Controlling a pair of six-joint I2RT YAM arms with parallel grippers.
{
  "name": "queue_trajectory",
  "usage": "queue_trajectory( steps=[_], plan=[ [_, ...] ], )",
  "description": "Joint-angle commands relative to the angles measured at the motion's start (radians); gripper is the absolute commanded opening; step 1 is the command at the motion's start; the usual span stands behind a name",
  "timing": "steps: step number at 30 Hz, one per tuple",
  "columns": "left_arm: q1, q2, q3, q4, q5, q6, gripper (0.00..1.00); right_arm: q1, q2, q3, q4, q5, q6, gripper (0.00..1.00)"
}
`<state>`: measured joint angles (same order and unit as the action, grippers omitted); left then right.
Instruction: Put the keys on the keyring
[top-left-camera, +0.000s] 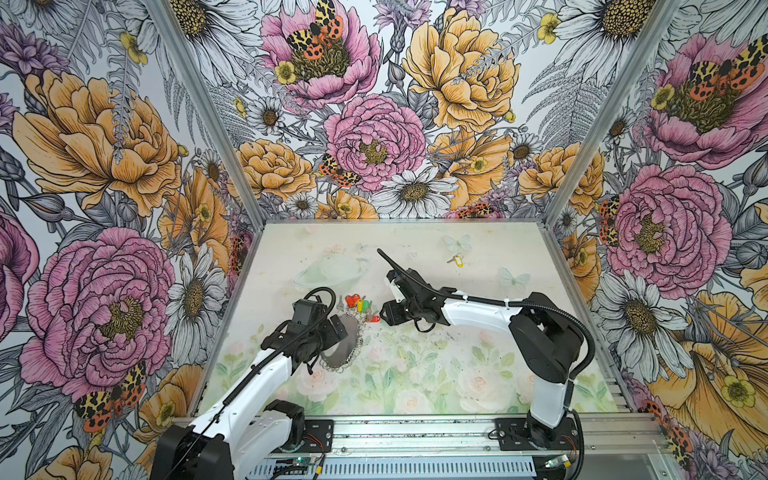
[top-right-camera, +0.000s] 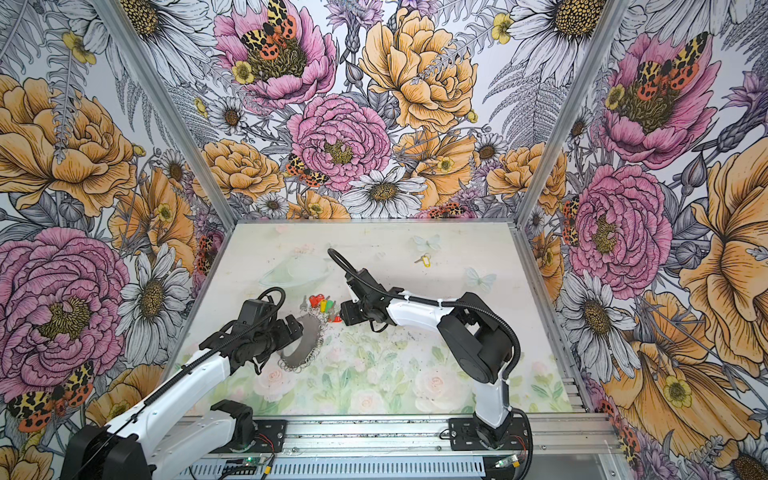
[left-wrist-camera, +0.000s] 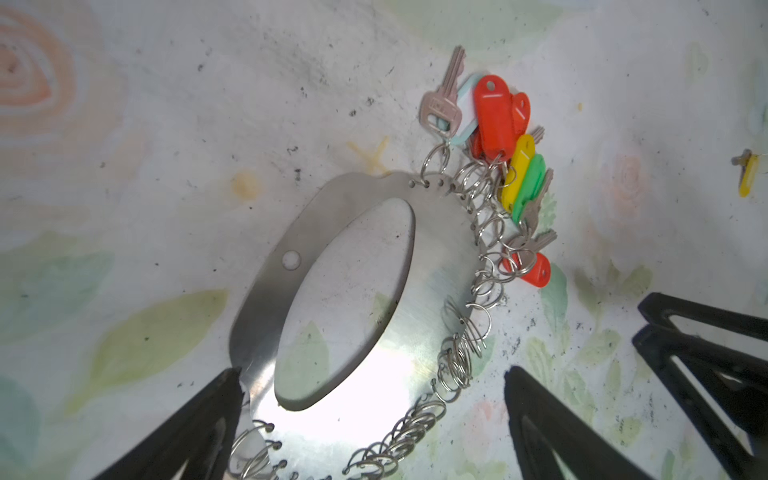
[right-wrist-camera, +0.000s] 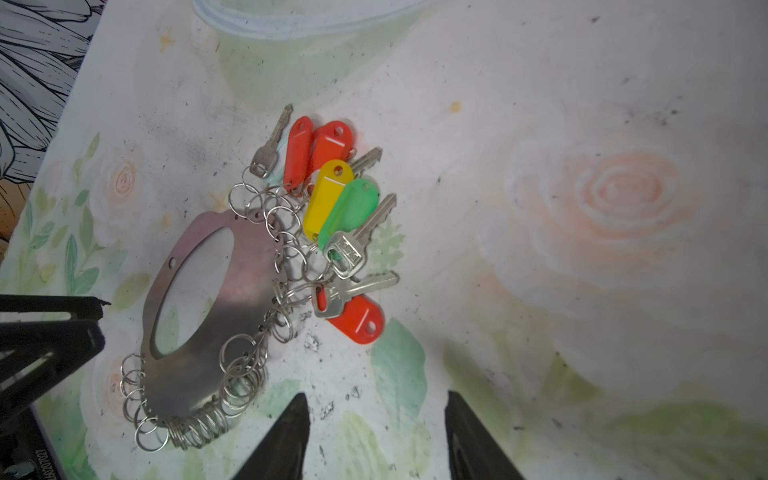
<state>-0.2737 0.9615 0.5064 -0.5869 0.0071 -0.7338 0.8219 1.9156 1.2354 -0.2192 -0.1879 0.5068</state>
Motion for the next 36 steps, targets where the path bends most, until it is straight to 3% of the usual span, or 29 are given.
queue_trajectory(
  steps=[1,6,25,36],
  plan=[
    [0.018,-0.031,-0.006,-0.005,-0.037,0.015,0.99,0.023,0.04,0.056,0.032,-0.055,0.016,0.46],
    [0.038,-0.05,-0.018,0.01,-0.028,0.019,0.99,0.035,0.082,0.087,0.052,-0.128,0.041,0.36],
    [0.051,-0.047,-0.028,0.015,-0.011,0.014,0.99,0.073,0.217,0.163,0.083,-0.162,0.151,0.36],
    [0.053,-0.061,-0.035,0.015,-0.007,0.009,0.99,0.093,0.186,0.193,0.078,-0.176,0.124,0.24]
  ],
)
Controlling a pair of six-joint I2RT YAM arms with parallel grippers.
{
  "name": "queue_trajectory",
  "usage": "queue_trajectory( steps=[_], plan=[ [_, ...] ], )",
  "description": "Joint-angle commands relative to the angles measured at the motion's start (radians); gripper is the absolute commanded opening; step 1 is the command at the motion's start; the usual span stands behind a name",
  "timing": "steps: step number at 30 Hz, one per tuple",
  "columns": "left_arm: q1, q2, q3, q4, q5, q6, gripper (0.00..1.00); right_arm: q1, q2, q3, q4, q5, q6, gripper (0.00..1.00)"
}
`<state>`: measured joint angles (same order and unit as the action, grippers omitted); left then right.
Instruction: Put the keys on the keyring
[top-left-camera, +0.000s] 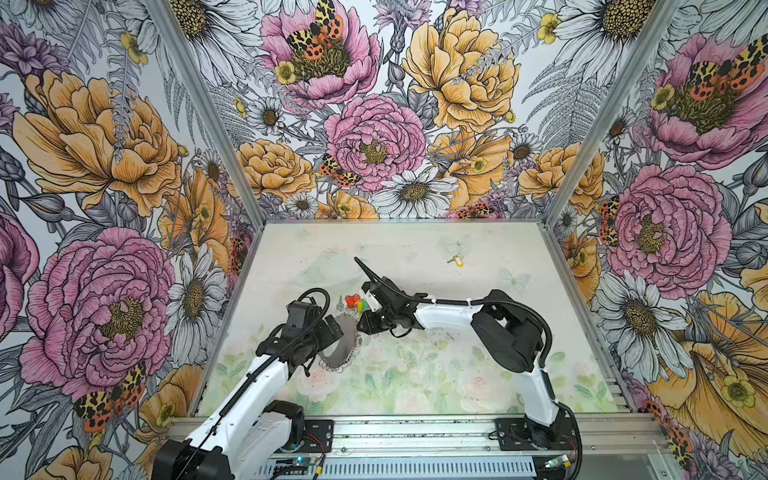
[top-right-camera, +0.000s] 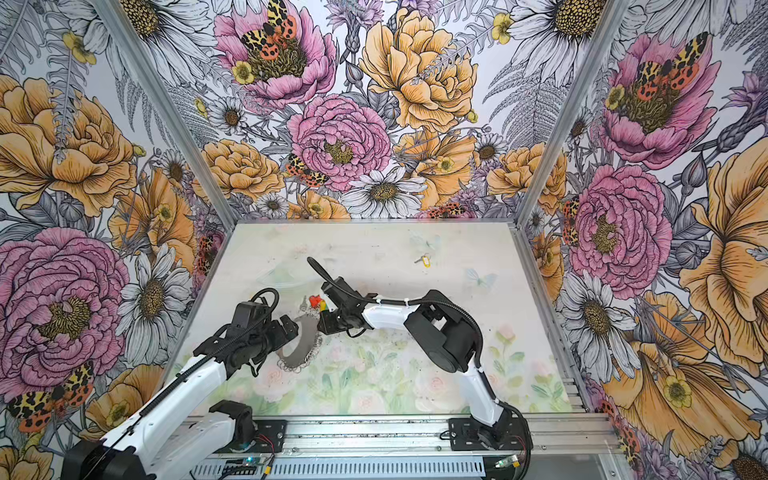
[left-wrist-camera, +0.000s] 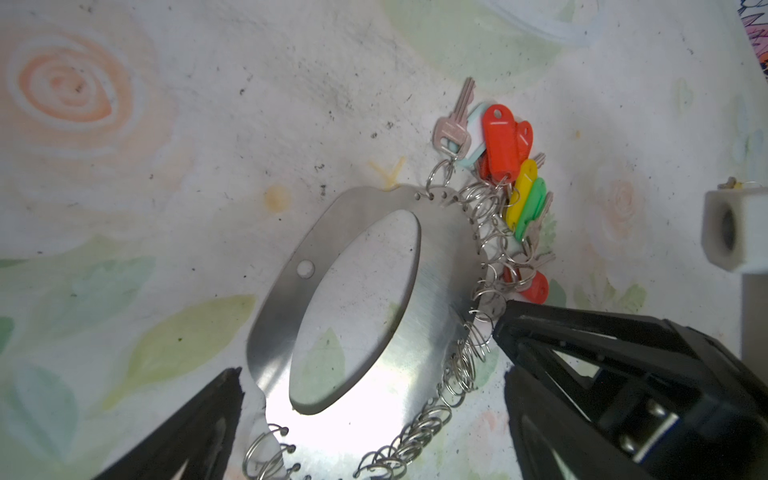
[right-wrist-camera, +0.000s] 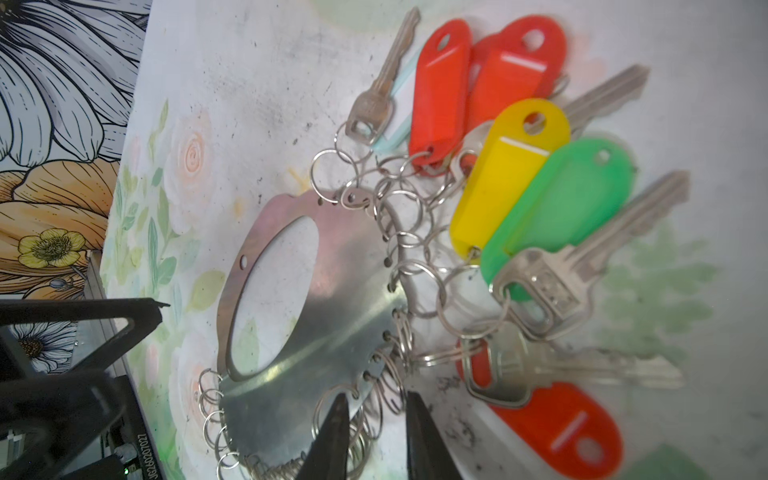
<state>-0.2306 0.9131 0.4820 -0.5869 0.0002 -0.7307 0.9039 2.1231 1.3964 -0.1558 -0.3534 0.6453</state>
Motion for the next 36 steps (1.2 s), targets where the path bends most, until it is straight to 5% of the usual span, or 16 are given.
queue_trajectory(
  steps=[1,21,36],
  plan=[
    [0.01,-0.013,-0.012,0.015,0.0,0.006,0.99,0.01,-0.022,0.033,0.013,-0.012,-0.014,0.23],
    [0.036,-0.072,-0.028,0.004,0.016,-0.016,0.99,-0.024,-0.116,0.034,-0.051,0.018,-0.102,0.2],
    [0.038,-0.064,-0.019,0.005,0.021,-0.017,0.99,-0.03,-0.005,0.08,-0.05,0.033,-0.091,0.27]
  ],
)
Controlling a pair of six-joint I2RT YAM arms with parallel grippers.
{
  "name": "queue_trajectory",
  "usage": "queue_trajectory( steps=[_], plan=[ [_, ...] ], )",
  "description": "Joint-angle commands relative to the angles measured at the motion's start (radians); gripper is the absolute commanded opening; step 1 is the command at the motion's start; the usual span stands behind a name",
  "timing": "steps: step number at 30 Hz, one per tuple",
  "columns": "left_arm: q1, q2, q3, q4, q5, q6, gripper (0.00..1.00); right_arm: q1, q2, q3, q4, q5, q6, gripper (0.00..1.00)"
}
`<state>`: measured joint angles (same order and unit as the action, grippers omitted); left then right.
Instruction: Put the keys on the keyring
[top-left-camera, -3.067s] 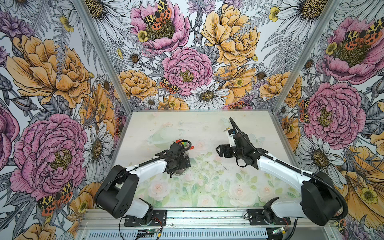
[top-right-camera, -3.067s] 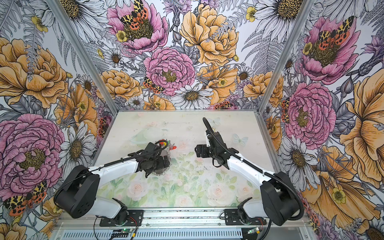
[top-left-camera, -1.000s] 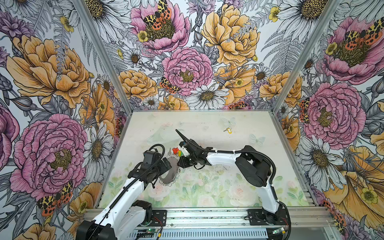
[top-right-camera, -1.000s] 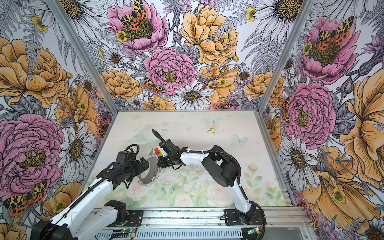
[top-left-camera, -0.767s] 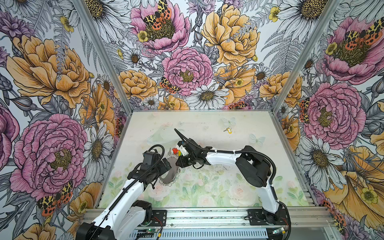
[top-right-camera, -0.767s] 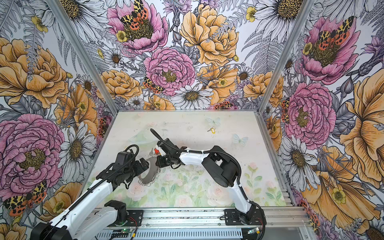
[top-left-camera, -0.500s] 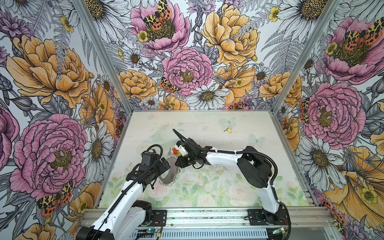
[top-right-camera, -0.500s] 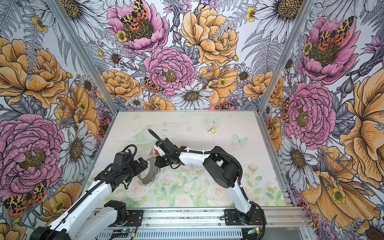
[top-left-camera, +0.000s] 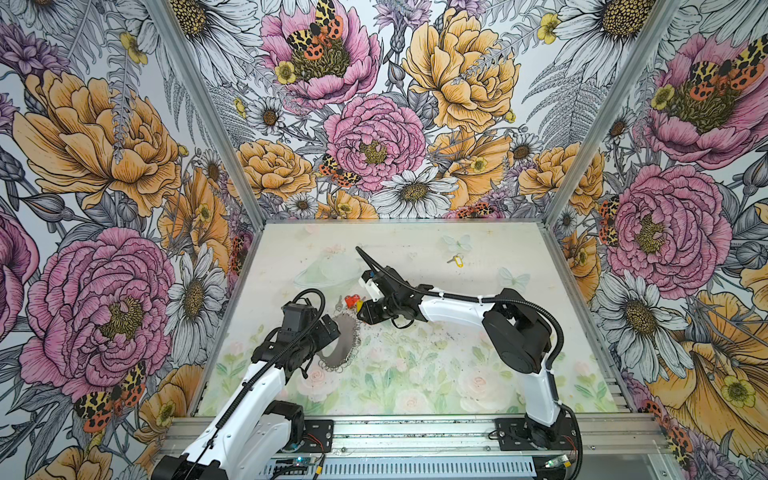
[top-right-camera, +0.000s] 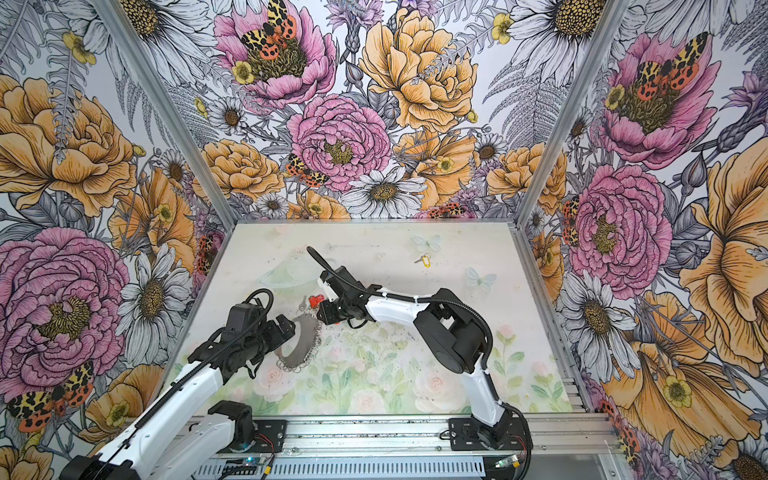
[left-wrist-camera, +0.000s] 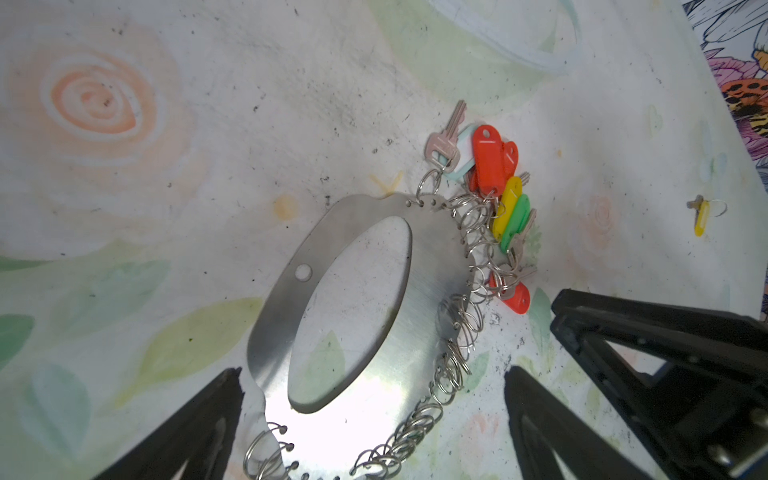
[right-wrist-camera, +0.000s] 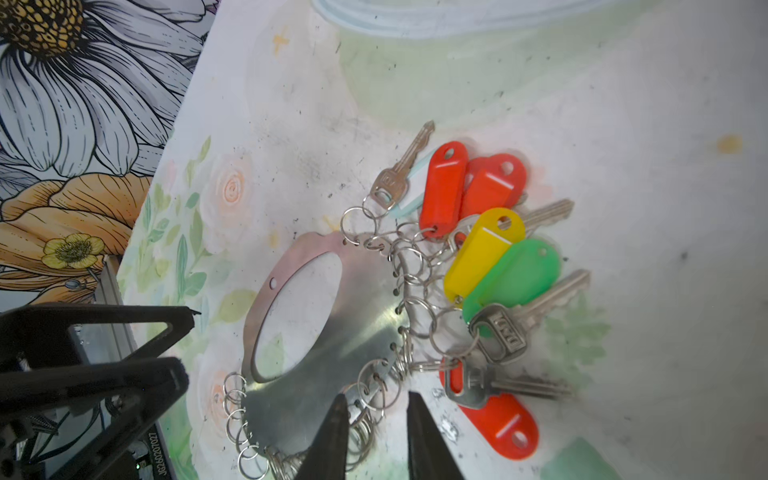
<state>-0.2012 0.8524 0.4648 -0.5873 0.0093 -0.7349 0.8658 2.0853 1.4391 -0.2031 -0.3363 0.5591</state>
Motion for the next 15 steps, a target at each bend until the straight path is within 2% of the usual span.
queue_trajectory(
  steps=[1,15],
  plan=[
    [0.009,-0.004,-0.003,0.006,0.012,-0.013,0.99,0.01,0.039,0.039,-0.004,0.013,0.001,0.27],
    [0.009,-0.011,-0.012,0.005,0.012,-0.012,0.99,0.037,0.096,0.062,-0.004,0.005,0.013,0.27]
  ],
)
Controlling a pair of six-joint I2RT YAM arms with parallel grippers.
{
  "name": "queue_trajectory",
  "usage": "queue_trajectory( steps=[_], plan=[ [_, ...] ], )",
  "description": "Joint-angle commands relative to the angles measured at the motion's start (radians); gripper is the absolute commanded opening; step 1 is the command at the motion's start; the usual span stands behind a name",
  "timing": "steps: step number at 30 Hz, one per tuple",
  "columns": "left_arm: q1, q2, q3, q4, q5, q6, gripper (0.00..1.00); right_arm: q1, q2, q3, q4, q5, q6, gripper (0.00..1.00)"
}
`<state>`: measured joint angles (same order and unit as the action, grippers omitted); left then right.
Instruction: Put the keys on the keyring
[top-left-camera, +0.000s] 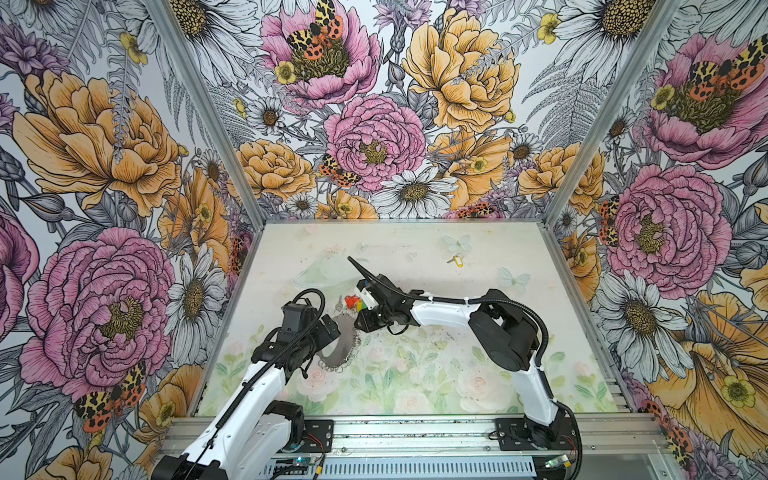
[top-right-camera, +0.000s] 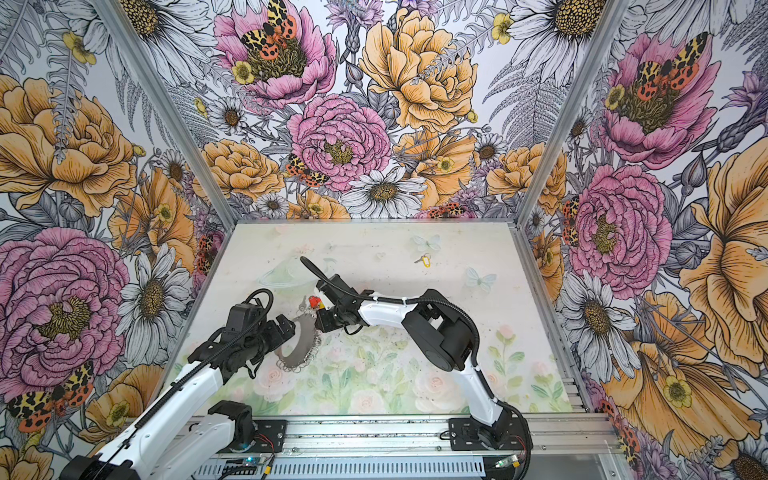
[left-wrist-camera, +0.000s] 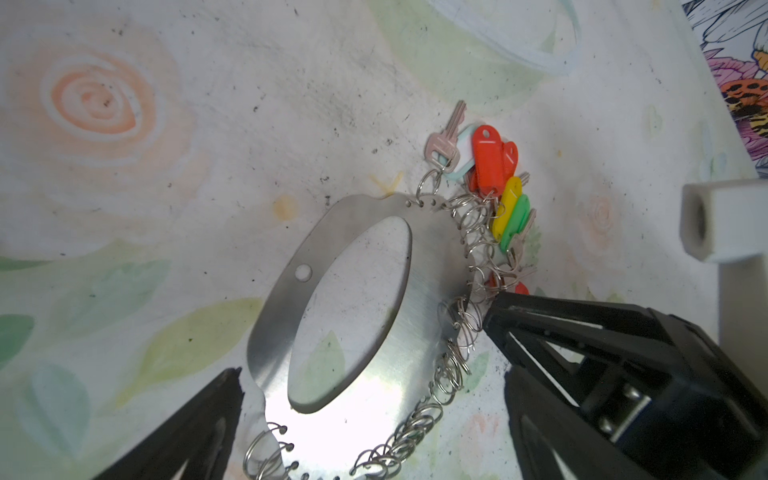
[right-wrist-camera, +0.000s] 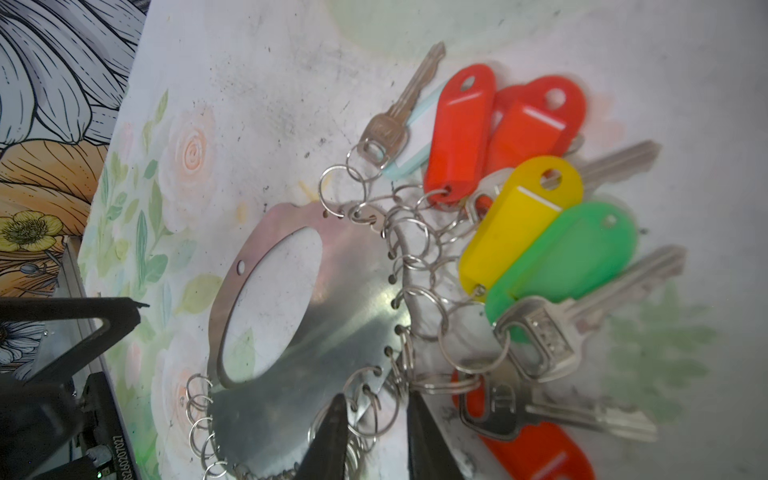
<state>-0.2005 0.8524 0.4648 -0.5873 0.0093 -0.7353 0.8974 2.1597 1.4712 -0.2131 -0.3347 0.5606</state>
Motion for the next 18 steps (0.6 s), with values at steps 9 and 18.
queue_trajectory(
  steps=[9,18],
  plan=[
    [0.008,-0.013,-0.012,0.005,0.012,-0.012,0.99,0.011,0.026,0.025,0.004,-0.008,0.019,0.32],
    [0.009,-0.013,-0.012,0.006,0.01,-0.012,0.99,0.019,0.004,0.013,0.004,-0.017,0.025,0.37]
  ],
)
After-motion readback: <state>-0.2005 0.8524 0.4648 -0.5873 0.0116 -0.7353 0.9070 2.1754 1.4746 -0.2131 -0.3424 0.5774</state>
